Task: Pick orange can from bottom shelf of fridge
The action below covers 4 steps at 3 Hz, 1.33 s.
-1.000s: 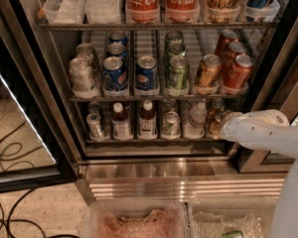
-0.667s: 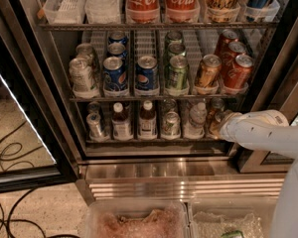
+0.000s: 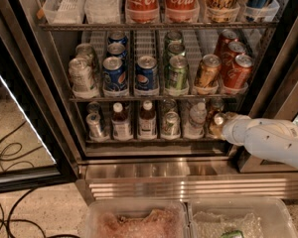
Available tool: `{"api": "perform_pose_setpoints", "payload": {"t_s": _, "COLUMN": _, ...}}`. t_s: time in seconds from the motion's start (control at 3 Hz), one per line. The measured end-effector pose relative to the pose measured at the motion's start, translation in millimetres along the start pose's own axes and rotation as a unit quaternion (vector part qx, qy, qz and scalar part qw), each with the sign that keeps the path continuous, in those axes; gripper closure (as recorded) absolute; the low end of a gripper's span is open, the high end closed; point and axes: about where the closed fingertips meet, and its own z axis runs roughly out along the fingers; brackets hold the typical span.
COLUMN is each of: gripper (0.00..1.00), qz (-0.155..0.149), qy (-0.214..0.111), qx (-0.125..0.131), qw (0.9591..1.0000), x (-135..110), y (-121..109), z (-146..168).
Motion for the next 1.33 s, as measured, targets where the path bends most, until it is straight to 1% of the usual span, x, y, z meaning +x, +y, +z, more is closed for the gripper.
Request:
{"api": "perform_pose_setpoints", "payload": {"t_s": 0.33, "gripper": 1.00, "qz": 0.000, "qy": -0.025, "qx": 0.007, "qw": 0.9997, "x": -13, "y": -5, "z": -14}}
{"api": "perform_pose_setpoints", "payload": {"t_s": 1.0, "gripper": 1.00, "qz": -0.007, "qy": -0.052, "qx": 0.011, "qw": 0.9986, "x": -28, "y": -8, "z": -28}}
{"api": "perform_pose_setpoints", "payload": {"t_s": 1.33, "gripper": 1.00, "qz": -0.006, "qy": -0.056, "qx": 0.017, "qw": 0.9983, "x": -26, "y": -13, "z": -43}}
